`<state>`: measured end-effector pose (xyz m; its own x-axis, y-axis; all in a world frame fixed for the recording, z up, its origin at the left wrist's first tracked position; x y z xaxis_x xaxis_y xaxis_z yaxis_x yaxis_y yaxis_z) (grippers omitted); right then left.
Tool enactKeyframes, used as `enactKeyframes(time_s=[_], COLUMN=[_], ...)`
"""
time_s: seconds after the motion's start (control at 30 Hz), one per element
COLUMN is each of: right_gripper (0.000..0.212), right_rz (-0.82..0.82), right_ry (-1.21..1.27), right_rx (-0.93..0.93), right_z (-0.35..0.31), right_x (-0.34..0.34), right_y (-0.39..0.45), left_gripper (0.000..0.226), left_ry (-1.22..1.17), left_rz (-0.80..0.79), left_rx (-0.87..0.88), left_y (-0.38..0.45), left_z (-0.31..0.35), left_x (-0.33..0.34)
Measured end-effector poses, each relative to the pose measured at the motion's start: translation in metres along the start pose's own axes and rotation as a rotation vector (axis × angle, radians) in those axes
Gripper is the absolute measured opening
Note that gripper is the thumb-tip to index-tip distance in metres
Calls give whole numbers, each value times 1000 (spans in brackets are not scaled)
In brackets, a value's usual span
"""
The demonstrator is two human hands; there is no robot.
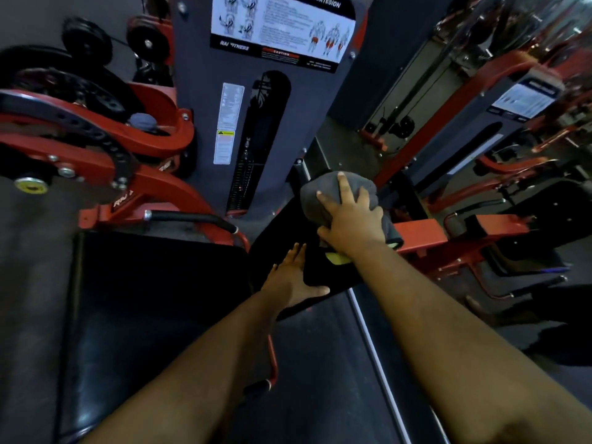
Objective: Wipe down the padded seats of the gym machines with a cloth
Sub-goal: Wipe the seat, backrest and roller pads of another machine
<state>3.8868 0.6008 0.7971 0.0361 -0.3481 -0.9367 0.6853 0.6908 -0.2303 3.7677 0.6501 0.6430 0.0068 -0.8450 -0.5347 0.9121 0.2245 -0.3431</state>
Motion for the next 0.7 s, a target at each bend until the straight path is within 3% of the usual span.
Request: enactKeyframes(time_s=[0.13, 0.23, 0.3, 0.37, 0.47, 0.6, 0.7], right_gripper=[75, 68, 62, 59, 63, 63, 68], right_rz=[91, 122, 146, 192, 259, 237, 211], right_ry=[-61, -53, -2, 131, 442, 544, 637], right_rx=[-80, -144, -173, -211, -347, -492, -522], right_z=[15, 25, 34, 39, 31, -2, -33], right_x=[31, 59, 68, 67, 69, 85, 96], right_y=[-66, -113, -136, -156, -183, -219, -241], left_gripper=[122, 127, 119, 104, 98, 46, 31], left_ry=[136, -128, -234, -339, -701, -1025, -1049], left_rz=[-35, 75, 125, 151, 156, 310, 471], left_rx=[57, -41, -71, -114, -88, 12, 29], left_y=[-34, -69, -98, -124, -163, -215, -253], left_z=[1, -3, 13, 37, 66, 85, 71], left_x=[10, 27, 41, 51, 61, 56, 49])
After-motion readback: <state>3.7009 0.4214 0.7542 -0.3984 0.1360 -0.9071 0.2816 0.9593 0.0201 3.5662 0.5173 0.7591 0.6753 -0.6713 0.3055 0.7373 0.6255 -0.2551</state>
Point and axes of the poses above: each hand's wrist, its own y-axis towards the middle knuckle, its own x-axis out of the palm, z = x × y, the point moved 1 cm from there along y, towards the middle knuckle, and after that the axes turned 6 degrees about -z, right-handed, at the moved point
